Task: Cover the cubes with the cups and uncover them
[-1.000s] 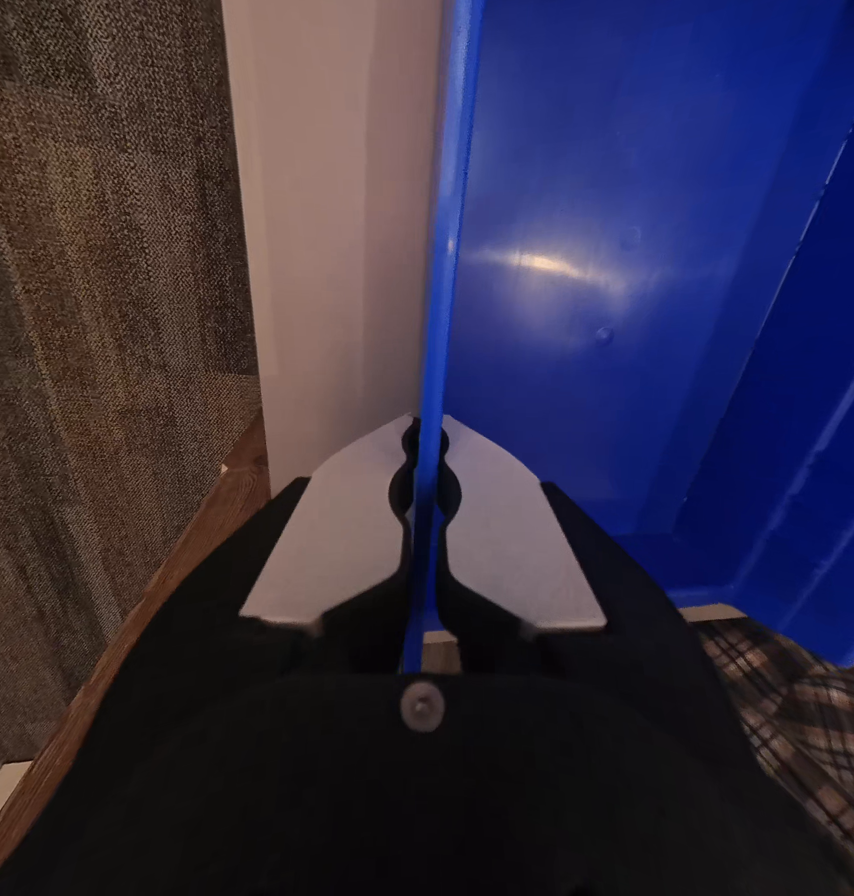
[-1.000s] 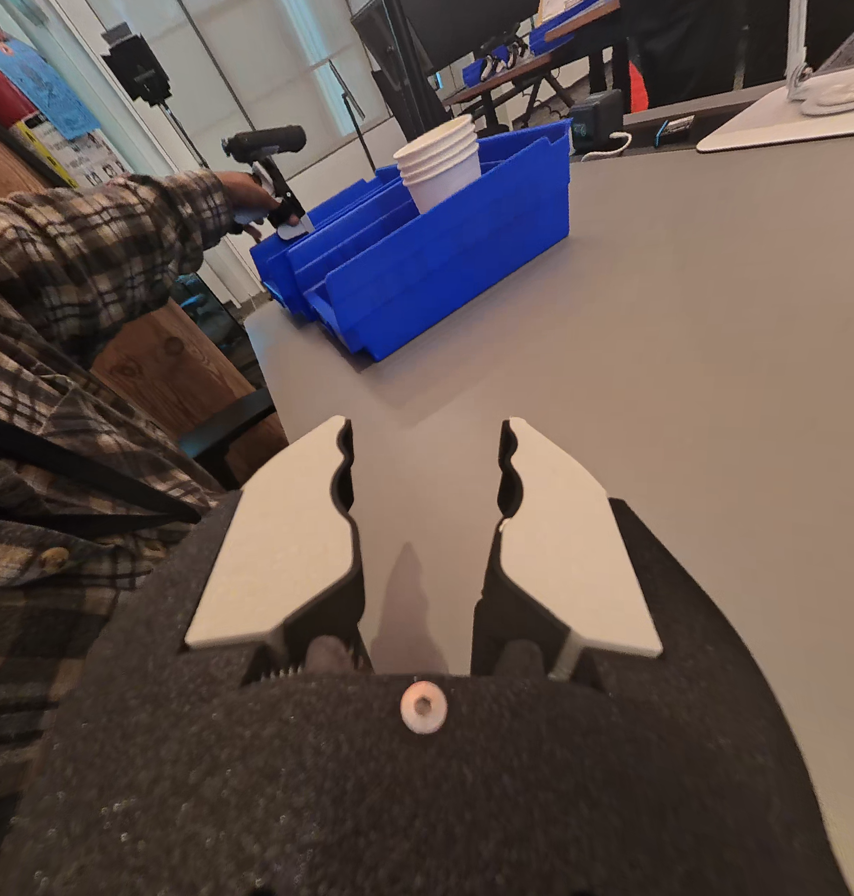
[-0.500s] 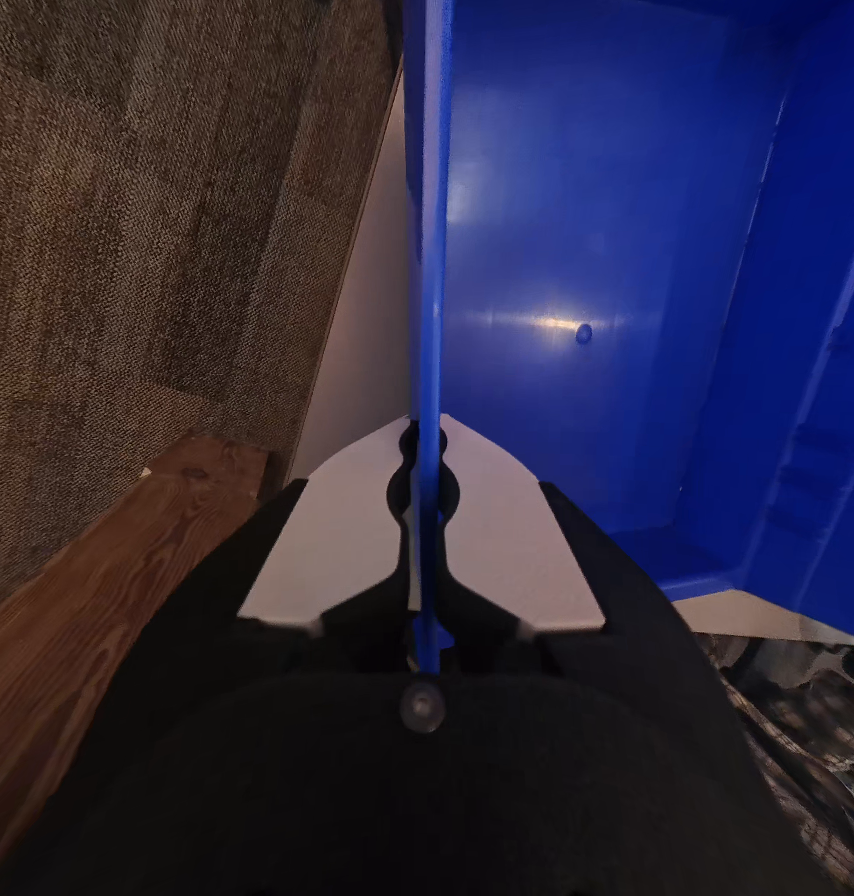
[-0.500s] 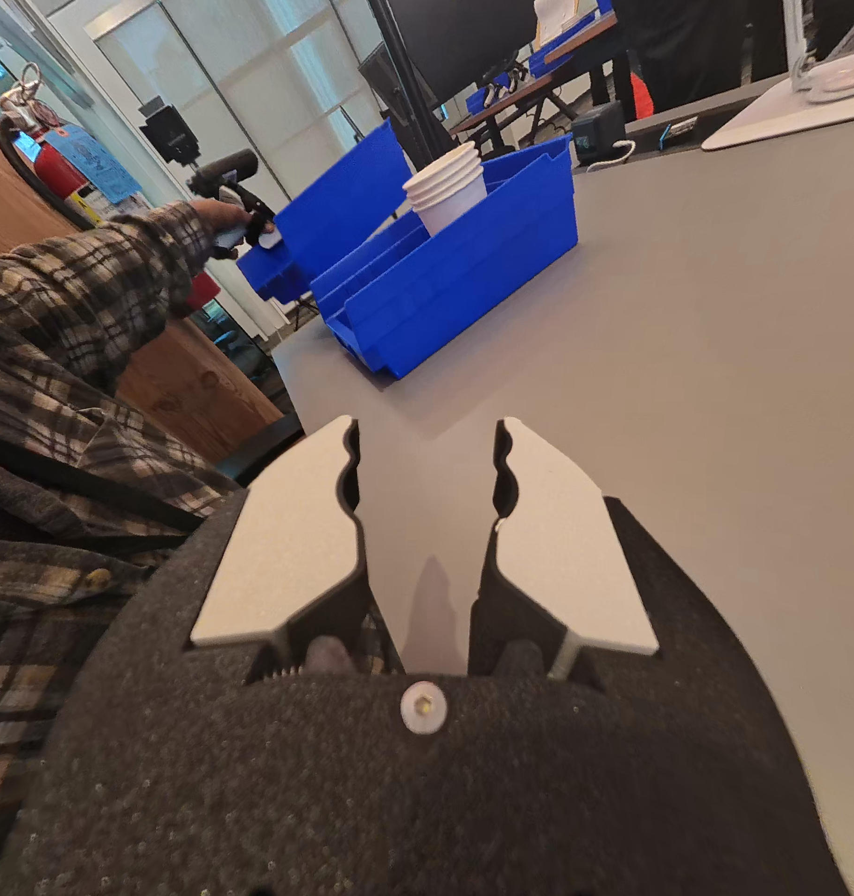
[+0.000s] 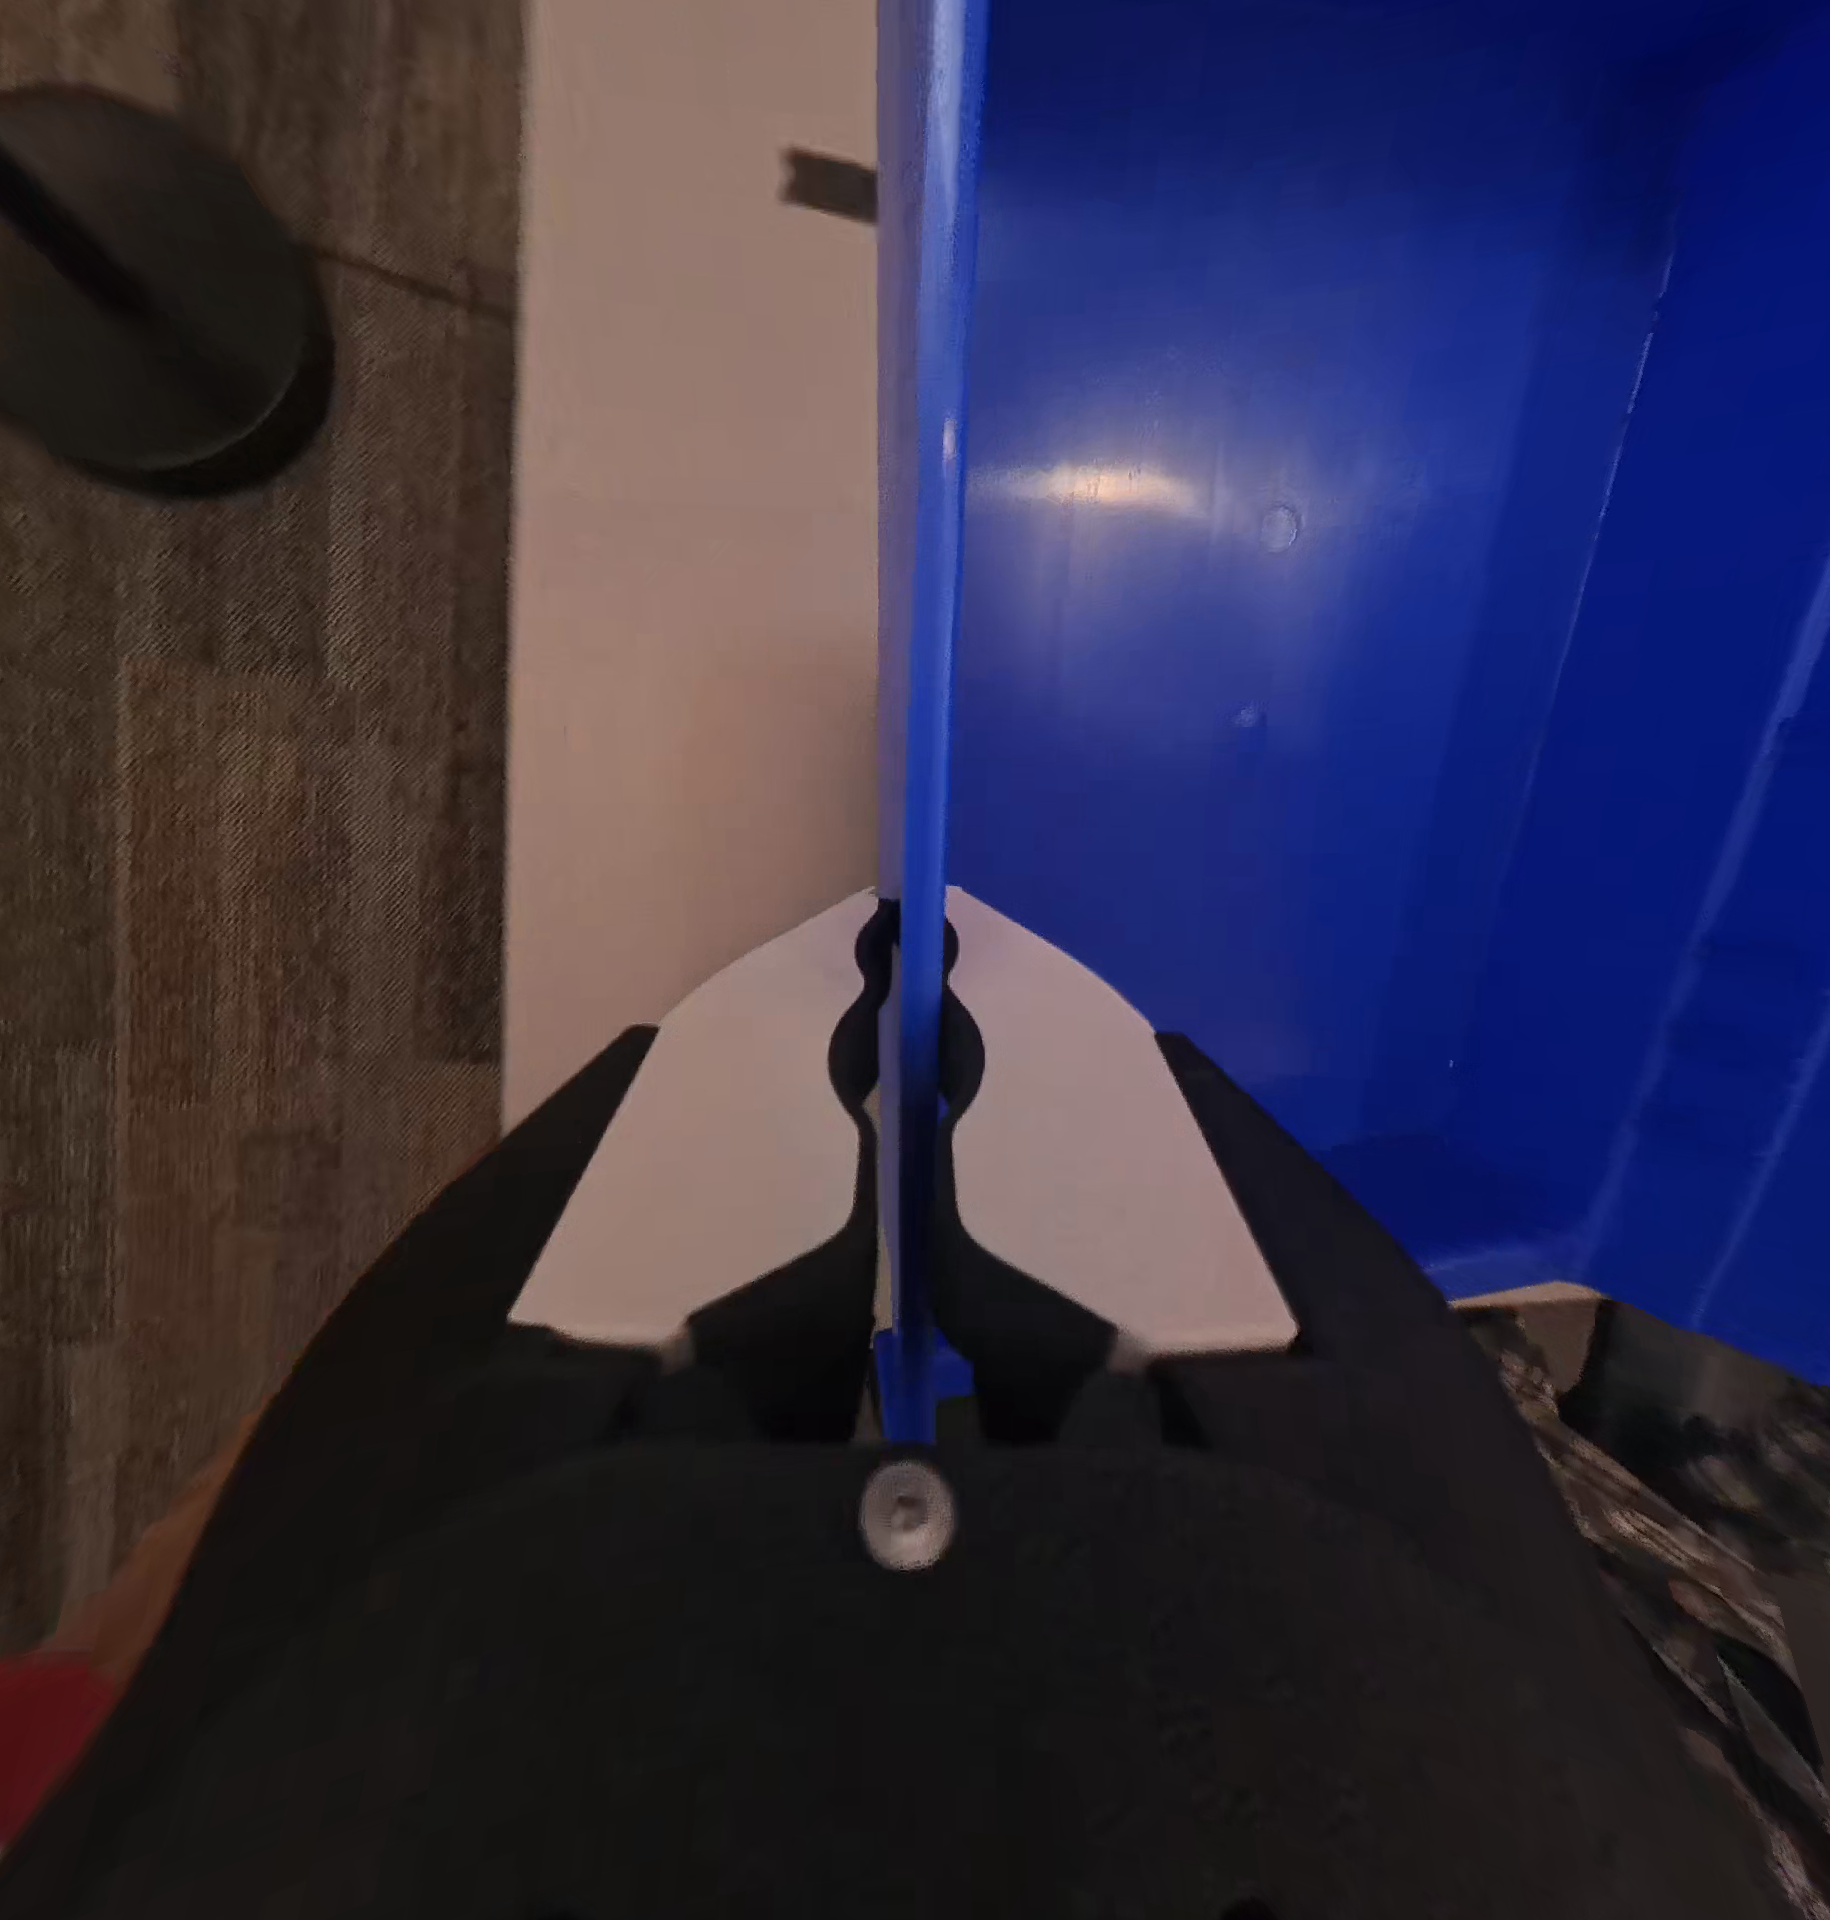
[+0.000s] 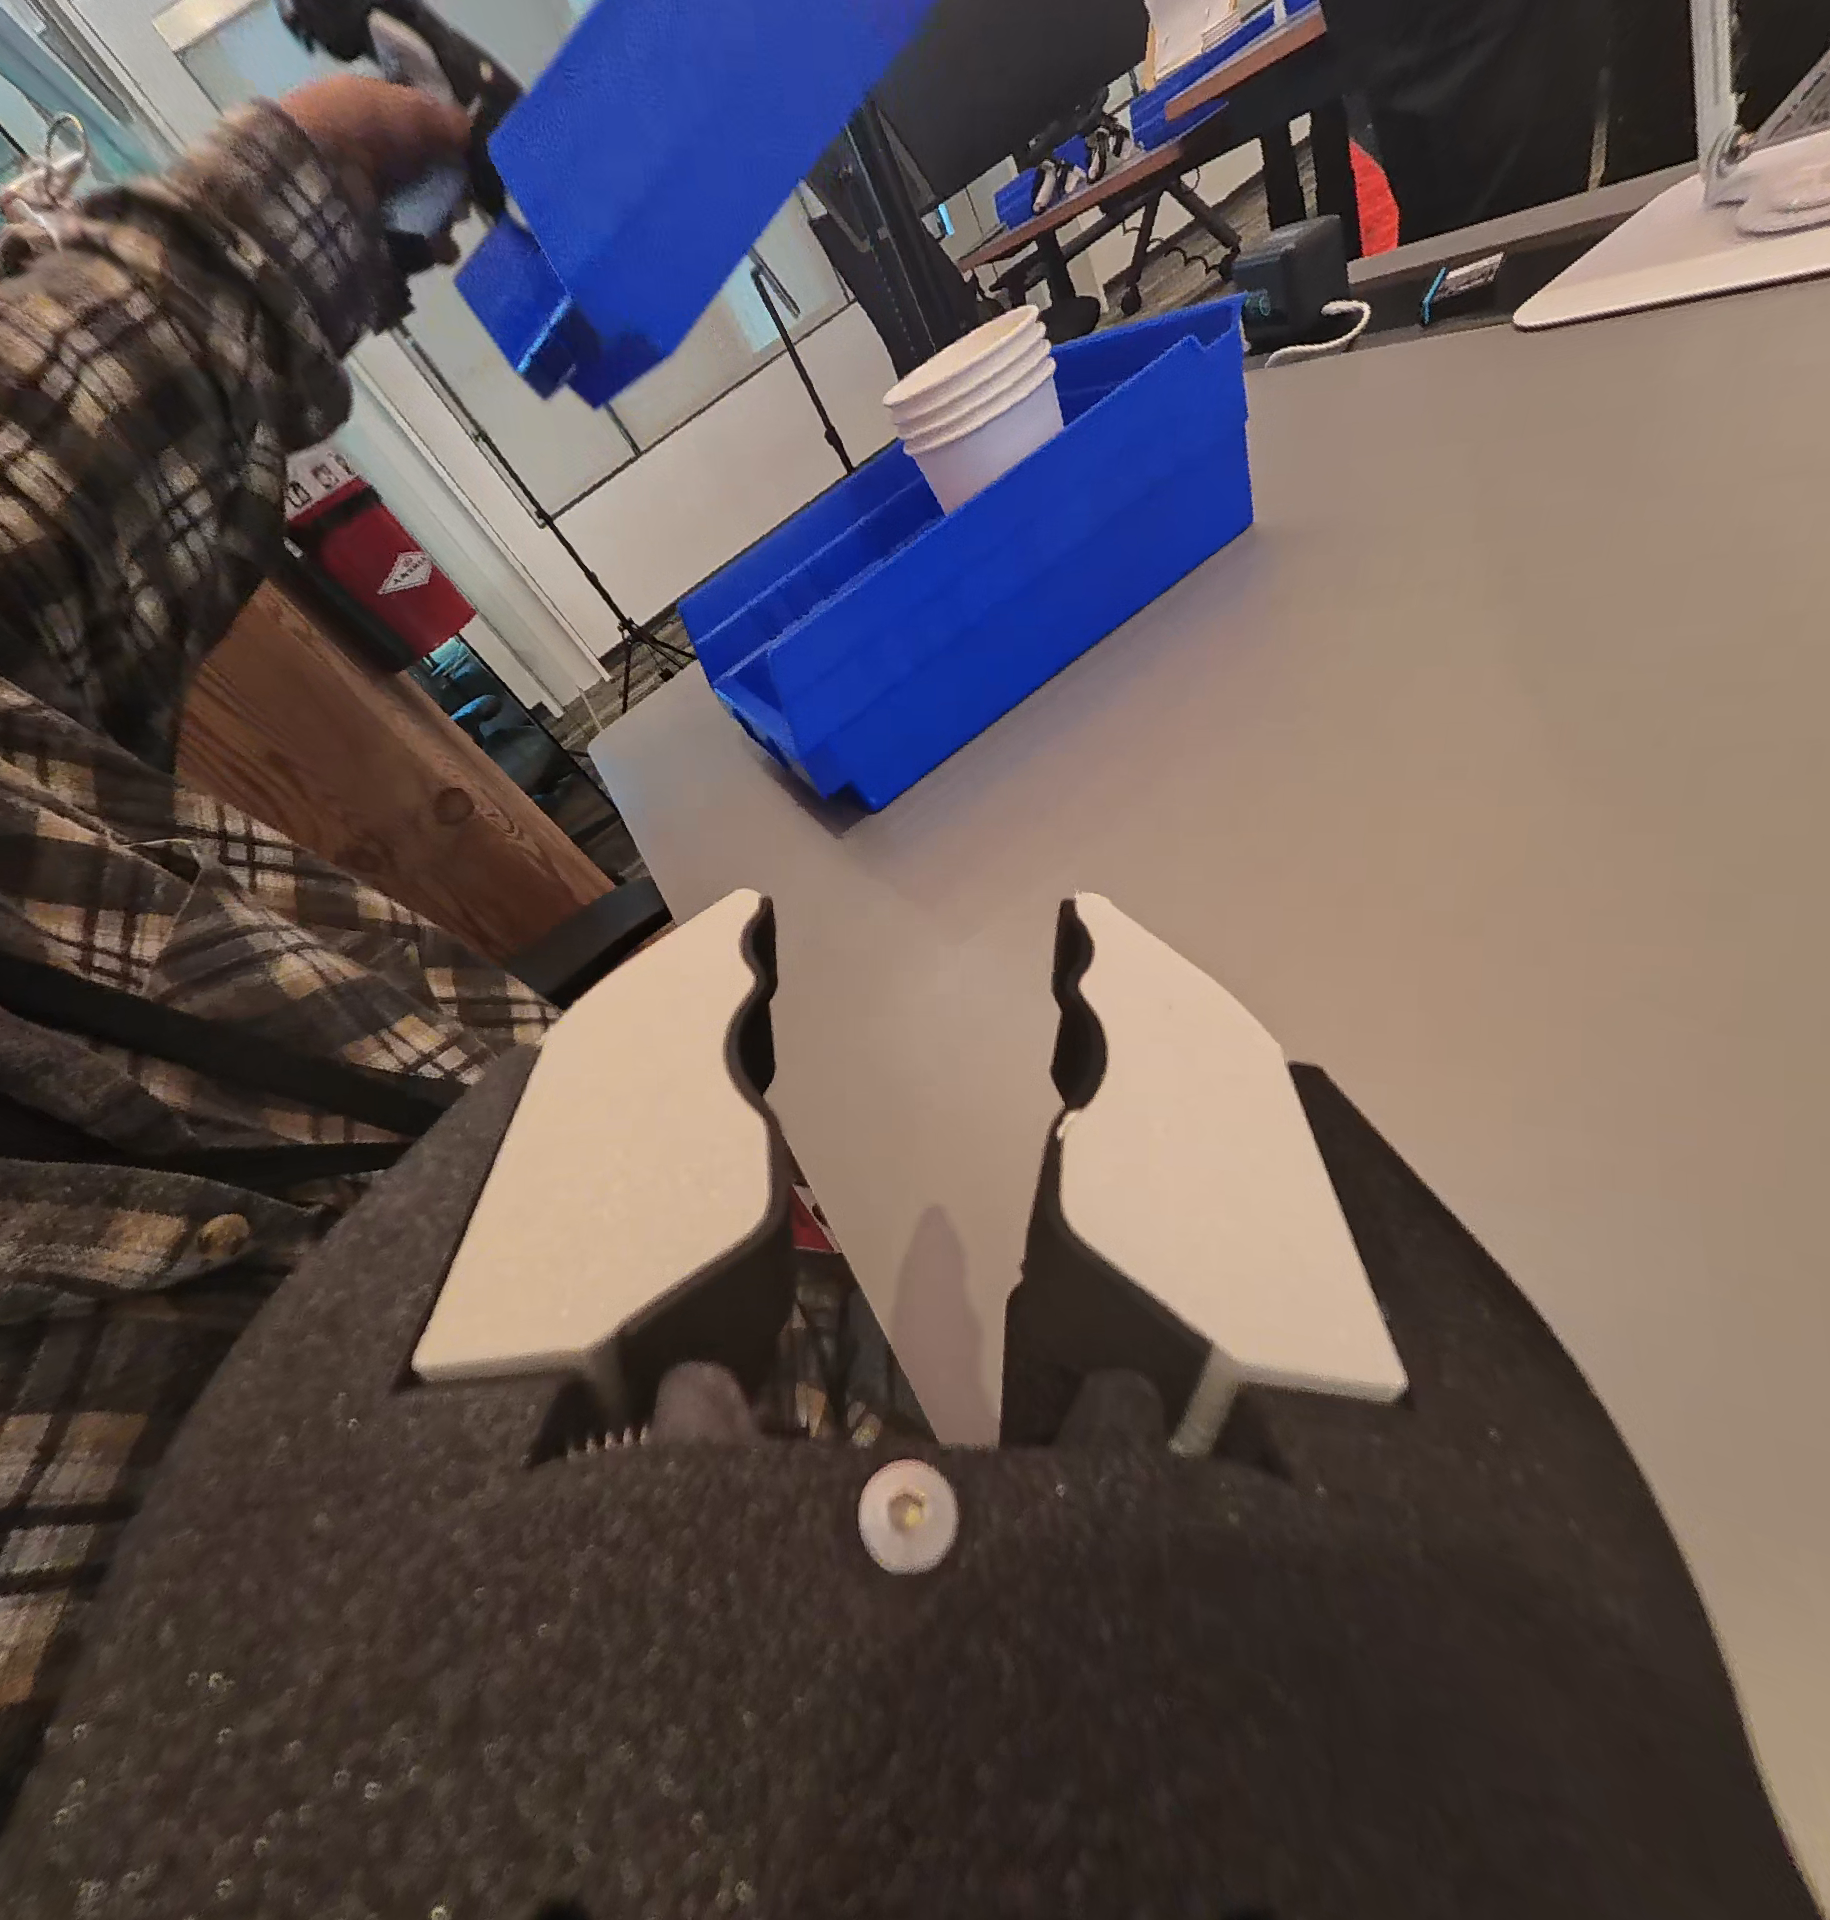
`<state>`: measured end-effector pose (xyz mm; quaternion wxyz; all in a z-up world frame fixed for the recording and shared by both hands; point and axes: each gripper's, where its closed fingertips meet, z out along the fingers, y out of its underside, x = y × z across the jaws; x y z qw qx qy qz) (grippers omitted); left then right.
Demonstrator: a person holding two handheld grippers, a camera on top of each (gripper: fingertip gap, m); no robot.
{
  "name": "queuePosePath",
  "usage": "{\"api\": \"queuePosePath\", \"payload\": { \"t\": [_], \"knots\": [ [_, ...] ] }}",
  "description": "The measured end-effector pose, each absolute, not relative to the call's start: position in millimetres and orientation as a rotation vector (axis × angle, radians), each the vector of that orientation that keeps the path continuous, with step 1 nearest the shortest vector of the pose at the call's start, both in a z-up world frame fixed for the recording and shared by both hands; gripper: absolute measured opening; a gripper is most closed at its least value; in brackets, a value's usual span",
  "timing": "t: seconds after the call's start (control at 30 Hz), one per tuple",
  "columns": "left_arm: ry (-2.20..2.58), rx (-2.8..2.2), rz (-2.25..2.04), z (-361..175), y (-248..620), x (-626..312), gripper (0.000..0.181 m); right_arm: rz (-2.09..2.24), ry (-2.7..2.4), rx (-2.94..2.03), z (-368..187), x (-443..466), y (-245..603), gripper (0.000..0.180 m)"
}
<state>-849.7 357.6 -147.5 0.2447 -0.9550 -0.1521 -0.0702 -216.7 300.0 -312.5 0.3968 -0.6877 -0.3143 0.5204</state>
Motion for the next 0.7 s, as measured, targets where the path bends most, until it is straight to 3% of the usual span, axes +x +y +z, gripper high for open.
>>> {"api": "queuePosePath", "payload": {
  "t": [0.33, 0.7],
  "knots": [
    [0.074, -2.750, -0.395, -178.1, 464.8, -618.3, 0.004, 1.292, -0.726, -1.804, -306.0, -196.5, 295.2, 0.049],
    [0.137, -2.825, -0.588, -269.3, 485.5, -447.6, 0.008, 1.229, -0.642, -1.842, -309.0, -157.6, 281.5, 0.048]
  ]
}}
